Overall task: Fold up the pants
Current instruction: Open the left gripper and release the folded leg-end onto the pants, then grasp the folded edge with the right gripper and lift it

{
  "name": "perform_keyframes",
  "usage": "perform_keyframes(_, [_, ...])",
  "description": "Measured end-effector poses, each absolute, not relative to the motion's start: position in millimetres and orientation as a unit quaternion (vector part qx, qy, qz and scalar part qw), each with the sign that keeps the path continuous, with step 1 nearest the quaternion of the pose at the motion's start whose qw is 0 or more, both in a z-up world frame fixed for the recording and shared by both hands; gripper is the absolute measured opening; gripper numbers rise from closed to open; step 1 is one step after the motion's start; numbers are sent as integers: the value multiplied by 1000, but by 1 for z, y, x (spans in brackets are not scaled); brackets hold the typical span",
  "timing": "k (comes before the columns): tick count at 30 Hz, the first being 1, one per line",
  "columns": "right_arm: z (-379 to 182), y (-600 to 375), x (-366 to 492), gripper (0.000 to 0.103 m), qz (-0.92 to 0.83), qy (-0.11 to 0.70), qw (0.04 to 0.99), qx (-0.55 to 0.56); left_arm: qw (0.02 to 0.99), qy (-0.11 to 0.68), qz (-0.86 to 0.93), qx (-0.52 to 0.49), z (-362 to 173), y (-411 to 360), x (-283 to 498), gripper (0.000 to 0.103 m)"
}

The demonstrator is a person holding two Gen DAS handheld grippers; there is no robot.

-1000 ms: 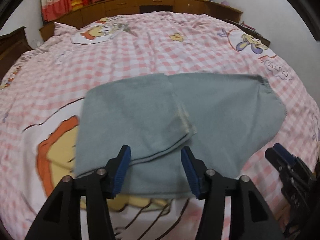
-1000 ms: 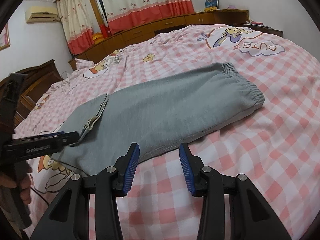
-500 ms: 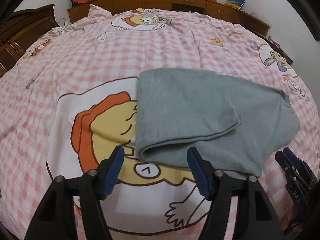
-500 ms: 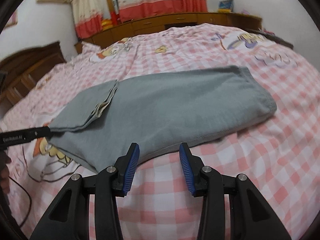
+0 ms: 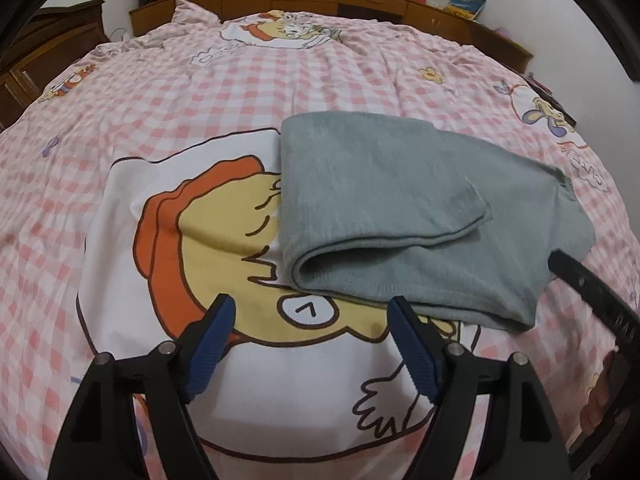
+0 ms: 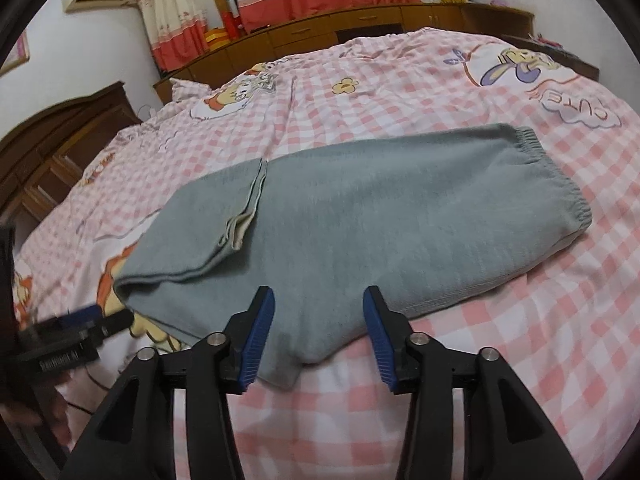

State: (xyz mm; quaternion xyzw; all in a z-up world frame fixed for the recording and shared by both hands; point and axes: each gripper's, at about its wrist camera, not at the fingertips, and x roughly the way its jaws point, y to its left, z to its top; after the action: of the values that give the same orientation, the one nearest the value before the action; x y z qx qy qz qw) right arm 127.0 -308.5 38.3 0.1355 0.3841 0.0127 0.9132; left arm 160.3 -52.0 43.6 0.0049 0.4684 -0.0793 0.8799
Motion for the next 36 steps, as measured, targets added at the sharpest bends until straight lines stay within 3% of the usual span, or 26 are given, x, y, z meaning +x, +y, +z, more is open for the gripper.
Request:
perform_keyframes(25, [30,-242,220,50,53,433,891,124,878,467,-94,-41,29,-31,163,84])
perform_keyframes(26, [30,-241,223,48,56,434,891,126,878,468,-94,-43,29,-31,163,84])
perform_keyframes(28, [30,-238,228,17,63,435,890,122,877,469,-94,-48,30,-30,165,84])
perform_keyframes(29, [31,-236,230,11,59,435,891,115,876,471,-94,-52,31,-29,165,84])
perform_keyframes(36, [71,-241,216,7,63,390,914,87,873,474,-91,-71,39,-24,168,84])
